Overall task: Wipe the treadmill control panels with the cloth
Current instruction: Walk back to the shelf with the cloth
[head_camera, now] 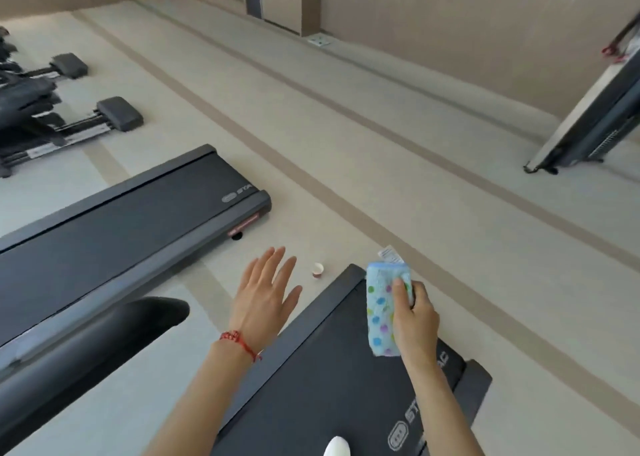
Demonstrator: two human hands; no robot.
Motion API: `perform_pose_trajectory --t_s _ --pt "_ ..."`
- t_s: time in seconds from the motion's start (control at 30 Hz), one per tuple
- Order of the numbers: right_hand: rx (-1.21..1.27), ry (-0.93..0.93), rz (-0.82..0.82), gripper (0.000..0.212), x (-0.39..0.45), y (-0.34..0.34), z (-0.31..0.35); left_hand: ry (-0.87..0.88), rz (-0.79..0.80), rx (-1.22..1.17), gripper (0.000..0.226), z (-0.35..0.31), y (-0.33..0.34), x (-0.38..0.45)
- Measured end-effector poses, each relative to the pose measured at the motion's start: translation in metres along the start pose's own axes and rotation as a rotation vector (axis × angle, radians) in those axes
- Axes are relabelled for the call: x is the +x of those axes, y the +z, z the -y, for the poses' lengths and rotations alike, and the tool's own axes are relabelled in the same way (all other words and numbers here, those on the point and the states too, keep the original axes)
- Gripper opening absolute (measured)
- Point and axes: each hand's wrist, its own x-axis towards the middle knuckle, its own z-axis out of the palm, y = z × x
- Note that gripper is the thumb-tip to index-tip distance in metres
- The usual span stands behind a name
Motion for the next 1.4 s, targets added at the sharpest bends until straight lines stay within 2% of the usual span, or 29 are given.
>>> perform_pose_trajectory --t_s 0.3,0.53,0.7,1.03,1.4 --pt "0.004 0.113 -0.143 0.026 0.094 -0.054 -0.021 0.140 0.121 -0.015 0.059 -0.058 0.058 0.104" --pt "0.011 0.177 -0.212 0.026 0.188 -0.050 -0.022 0.204 0.142 -0.038 0.062 -0.068 0.106 0.211" --pt "-0.003 0.253 -0.294 0.029 0.266 -0.043 -0.023 0.277 0.217 -0.030 0.063 -0.066 0.145 0.298" --pt "0.024 0.351 -0.358 0.028 0.390 -0.047 -0.018 0.389 0.194 -0.078 0.062 -0.083 0.201 0.443" --pt "0.034 0.331 -0.410 0.027 0.552 -0.101 -0.035 0.425 0.228 -0.102 0.064 -0.156 0.283 0.586"
